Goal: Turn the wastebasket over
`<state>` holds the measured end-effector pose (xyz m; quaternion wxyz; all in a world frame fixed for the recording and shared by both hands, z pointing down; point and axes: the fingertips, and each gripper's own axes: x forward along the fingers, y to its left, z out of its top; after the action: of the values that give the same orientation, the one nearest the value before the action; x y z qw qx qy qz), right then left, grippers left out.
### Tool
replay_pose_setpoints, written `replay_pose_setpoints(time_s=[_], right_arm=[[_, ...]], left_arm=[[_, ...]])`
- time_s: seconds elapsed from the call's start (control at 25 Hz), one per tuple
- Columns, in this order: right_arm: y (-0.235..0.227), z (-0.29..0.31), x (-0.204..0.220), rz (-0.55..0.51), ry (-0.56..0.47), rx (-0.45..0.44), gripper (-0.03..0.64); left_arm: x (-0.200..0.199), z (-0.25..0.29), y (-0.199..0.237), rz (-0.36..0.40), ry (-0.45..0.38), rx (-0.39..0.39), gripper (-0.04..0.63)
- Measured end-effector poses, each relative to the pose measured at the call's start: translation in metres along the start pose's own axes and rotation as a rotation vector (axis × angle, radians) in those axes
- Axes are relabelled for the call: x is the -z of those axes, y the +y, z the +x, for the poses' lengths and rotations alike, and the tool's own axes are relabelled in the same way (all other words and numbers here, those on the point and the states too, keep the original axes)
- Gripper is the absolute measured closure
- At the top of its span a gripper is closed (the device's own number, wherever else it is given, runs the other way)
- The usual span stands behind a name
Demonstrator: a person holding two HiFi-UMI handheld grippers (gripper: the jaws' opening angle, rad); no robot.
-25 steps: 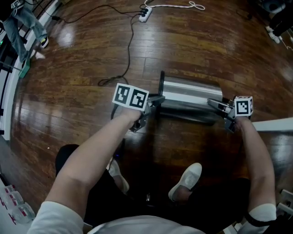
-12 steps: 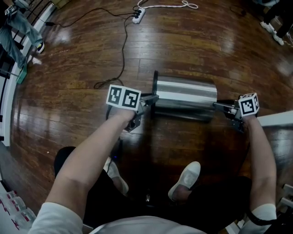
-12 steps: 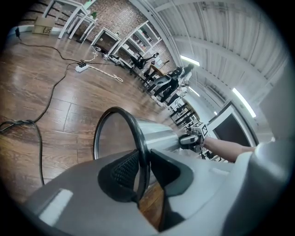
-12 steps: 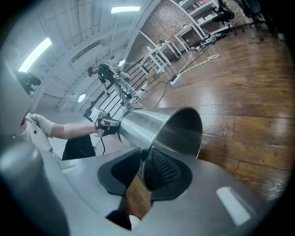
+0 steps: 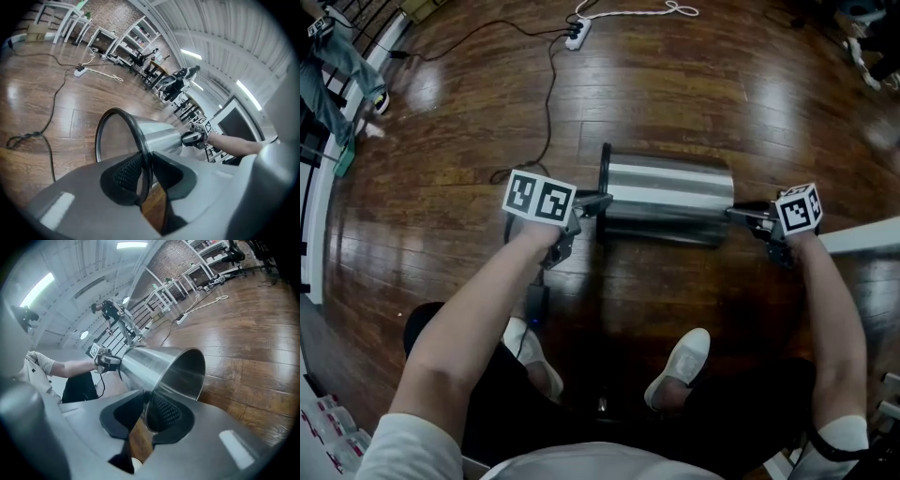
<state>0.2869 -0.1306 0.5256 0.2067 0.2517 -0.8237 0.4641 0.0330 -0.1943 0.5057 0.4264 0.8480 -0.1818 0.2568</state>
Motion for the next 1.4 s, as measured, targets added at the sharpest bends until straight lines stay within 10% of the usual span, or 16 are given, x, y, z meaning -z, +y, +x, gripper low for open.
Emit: replay_pose_setpoints(time_s=[0.56,1.16,1.4], right_arm=[[0.044,0.119,0.069,-0.137,0.284,-0.11,0.57],[0.033,0.081,0.072,-0.298,0.569,0.022,0.544],[0.072,0.033,-0.048,-0.273,0.139,0.061,0.506]], left_arm=[[-0.05,-0.072,-0.062,0.577,0.029,-0.166,0.529],[-0.056,-0.033,-0.106,0.67,0.01,-0.082,0.528],[-0.043,-0.013,-0.129,0.727,0.053,-0.063,0.528]])
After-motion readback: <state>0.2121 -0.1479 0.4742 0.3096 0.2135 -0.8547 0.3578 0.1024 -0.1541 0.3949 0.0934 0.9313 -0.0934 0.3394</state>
